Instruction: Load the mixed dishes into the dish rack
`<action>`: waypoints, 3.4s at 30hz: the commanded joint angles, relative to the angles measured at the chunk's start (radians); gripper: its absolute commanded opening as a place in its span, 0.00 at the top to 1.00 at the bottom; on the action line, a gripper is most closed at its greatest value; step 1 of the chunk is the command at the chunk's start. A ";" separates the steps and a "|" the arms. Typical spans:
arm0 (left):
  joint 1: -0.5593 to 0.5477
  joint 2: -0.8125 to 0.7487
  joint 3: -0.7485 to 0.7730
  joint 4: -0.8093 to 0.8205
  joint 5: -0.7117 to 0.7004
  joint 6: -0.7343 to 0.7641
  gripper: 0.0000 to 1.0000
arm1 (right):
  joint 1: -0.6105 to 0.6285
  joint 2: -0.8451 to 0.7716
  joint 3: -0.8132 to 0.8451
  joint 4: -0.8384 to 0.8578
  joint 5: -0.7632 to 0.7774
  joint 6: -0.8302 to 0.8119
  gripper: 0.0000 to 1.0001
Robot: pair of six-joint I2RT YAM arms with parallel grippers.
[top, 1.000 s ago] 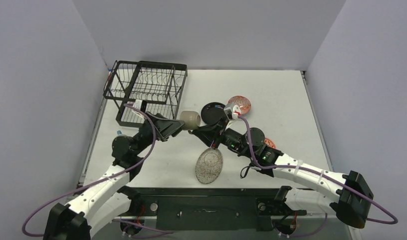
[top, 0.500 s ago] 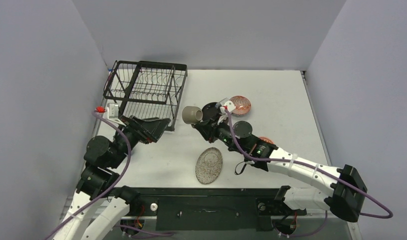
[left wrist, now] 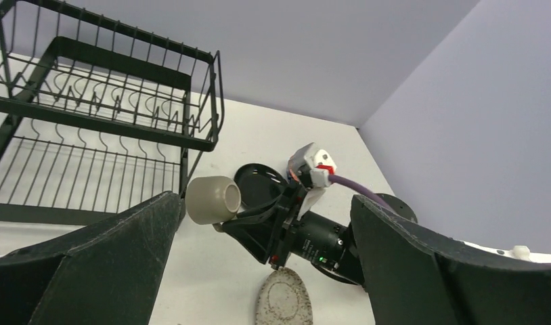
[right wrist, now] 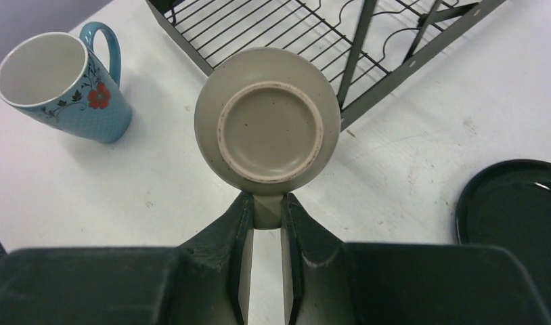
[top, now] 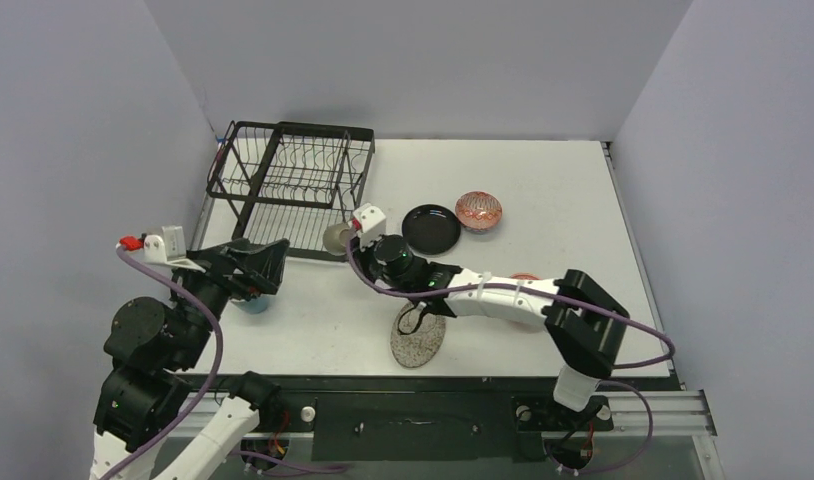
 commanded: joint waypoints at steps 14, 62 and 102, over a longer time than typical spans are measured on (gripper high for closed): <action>0.006 -0.051 0.042 -0.110 -0.059 0.102 0.04 | 0.096 0.371 0.510 -0.331 0.203 -0.643 1.00; 0.006 -0.044 -0.002 -0.083 -0.023 0.087 0.04 | 0.009 0.664 0.878 -0.450 0.180 -0.625 0.69; 0.005 0.082 -0.229 0.050 0.227 -0.035 0.04 | 0.040 -0.237 -0.162 -0.305 0.306 -0.124 0.54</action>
